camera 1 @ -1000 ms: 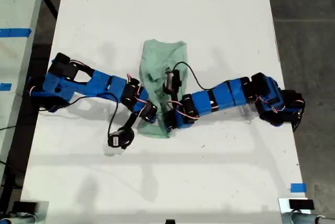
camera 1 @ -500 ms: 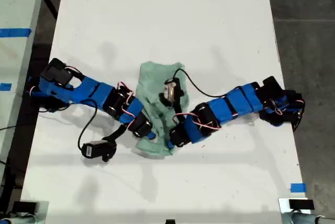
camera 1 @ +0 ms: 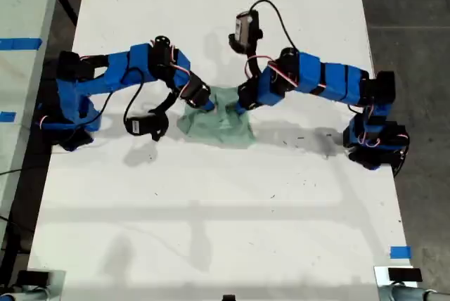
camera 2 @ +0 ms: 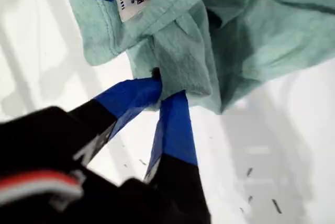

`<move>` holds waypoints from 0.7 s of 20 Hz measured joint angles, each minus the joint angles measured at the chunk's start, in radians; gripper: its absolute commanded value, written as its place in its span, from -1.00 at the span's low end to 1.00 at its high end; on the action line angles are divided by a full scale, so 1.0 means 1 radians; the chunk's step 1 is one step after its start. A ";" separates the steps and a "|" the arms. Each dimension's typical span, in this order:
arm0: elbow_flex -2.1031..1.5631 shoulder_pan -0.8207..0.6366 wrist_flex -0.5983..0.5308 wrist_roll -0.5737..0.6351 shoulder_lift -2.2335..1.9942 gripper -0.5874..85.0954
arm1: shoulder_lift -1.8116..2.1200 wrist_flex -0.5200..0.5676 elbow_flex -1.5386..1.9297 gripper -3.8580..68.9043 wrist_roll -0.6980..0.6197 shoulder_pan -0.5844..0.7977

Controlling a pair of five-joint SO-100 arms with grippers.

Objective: Fold tshirt

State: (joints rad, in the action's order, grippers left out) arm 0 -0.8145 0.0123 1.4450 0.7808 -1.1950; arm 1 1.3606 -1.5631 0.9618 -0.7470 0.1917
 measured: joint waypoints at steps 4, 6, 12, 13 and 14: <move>0.000 -0.158 -0.008 0.101 0.046 -0.99 | 0.003 0.066 0.143 -0.95 -0.155 0.150; 0.000 -0.207 -0.054 0.132 0.158 -0.97 | 0.003 0.212 0.296 -0.95 -0.175 0.189; 0.078 -0.377 -0.156 0.130 0.486 -0.45 | -0.268 0.442 0.328 -0.27 -0.153 0.242; 0.081 -0.403 -0.141 0.130 0.482 -0.42 | -0.276 0.417 0.304 -0.09 -0.141 0.247; 0.081 -0.414 -0.114 0.130 0.460 -0.41 | -0.276 0.377 0.290 0.03 -0.130 0.247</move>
State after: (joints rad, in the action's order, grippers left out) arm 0 -0.7332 -0.4019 1.3315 0.9112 -0.7348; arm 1 1.0845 -1.1858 1.2517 -0.8774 0.4387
